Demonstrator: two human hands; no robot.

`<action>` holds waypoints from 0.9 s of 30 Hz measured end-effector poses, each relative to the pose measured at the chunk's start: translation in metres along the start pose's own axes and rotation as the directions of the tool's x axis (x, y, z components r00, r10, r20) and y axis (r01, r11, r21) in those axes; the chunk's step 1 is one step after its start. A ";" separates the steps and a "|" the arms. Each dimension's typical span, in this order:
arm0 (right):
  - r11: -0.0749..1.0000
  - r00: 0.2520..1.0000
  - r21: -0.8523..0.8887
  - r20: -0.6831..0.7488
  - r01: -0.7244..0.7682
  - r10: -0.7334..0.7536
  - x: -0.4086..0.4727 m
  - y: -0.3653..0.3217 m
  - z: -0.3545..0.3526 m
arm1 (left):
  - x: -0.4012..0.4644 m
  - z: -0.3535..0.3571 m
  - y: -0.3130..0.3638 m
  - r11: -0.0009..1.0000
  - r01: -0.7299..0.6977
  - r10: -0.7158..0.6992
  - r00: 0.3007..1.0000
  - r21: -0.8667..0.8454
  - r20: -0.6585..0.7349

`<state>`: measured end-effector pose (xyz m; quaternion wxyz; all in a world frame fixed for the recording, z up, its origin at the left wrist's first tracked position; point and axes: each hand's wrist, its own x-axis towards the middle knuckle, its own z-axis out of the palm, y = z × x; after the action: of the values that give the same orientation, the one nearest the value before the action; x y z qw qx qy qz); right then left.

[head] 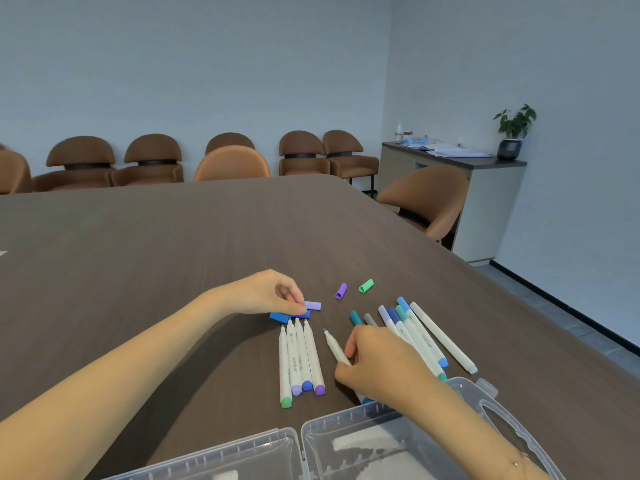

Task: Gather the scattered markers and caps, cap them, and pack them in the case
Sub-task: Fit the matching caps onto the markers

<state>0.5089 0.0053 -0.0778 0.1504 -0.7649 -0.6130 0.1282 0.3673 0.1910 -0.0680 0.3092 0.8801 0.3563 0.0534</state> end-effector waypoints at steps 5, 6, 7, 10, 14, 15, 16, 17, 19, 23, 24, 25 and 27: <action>0.997 0.998 0.049 0.035 -0.063 0.061 0.004 0.006 -0.003 | 0.006 0.003 -0.002 1.000 0.007 -0.007 0.998 0.014 0.054; 0.992 0.996 0.107 0.054 -0.074 0.068 0.006 0.009 -0.004 | 0.007 0.003 -0.002 1.000 0.005 -0.006 0.998 0.017 0.055; 0.983 0.994 0.161 0.077 -0.084 0.072 0.008 0.011 -0.006 | 0.007 0.002 -0.002 1.000 -0.002 0.001 0.998 0.018 0.058; 0.954 0.987 0.275 0.133 -0.122 0.088 0.013 0.018 -0.012 | 0.002 -0.003 -0.002 1.000 -0.027 0.027 0.998 0.002 0.048; 0.933 0.979 0.316 0.164 -0.171 0.123 0.016 0.021 -0.016 | -0.008 -0.017 -0.007 1.000 -0.021 0.021 1.000 0.006 0.007; 0.930 0.977 0.322 0.171 -0.175 0.124 0.016 0.022 -0.017 | -0.011 -0.020 -0.009 1.000 -0.013 0.013 0.999 0.001 0.029; 0.927 0.976 0.331 0.180 -0.178 0.124 0.017 0.022 -0.017 | -0.013 -0.022 -0.011 1.000 -0.003 0.003 0.998 0.000 0.058; 0.922 0.975 0.343 0.188 -0.180 0.120 0.017 0.022 -0.017 | -0.015 -0.023 -0.013 1.000 0.009 -0.010 0.996 0.011 0.086; 0.917 0.973 0.357 0.201 -0.179 0.111 0.017 0.022 -0.016 | -0.017 -0.022 -0.016 0.998 0.029 -0.036 0.993 0.058 0.115; 0.918 0.975 0.356 0.192 -0.176 0.112 0.017 0.022 -0.015 | -0.016 -0.018 -0.020 0.998 0.019 -0.025 0.995 0.065 0.097; 0.918 0.976 0.356 0.187 -0.174 0.112 0.017 0.022 -0.015 | -0.017 -0.019 -0.021 0.999 0.012 -0.017 0.996 0.048 0.090; 0.918 0.976 0.359 0.187 -0.170 0.108 0.016 0.021 -0.015 | -0.018 -0.021 -0.022 1.000 0.005 -0.008 0.997 0.029 0.080; 0.912 0.979 0.380 0.189 -0.151 0.083 0.015 0.019 -0.018 | -0.019 -0.024 -0.022 1.000 -0.014 0.015 0.999 -0.017 0.047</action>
<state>0.5362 0.0143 -0.0692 0.2404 -0.7410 -0.5383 0.3214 0.3326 0.2033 -0.0588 0.3243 0.8811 0.3421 0.0380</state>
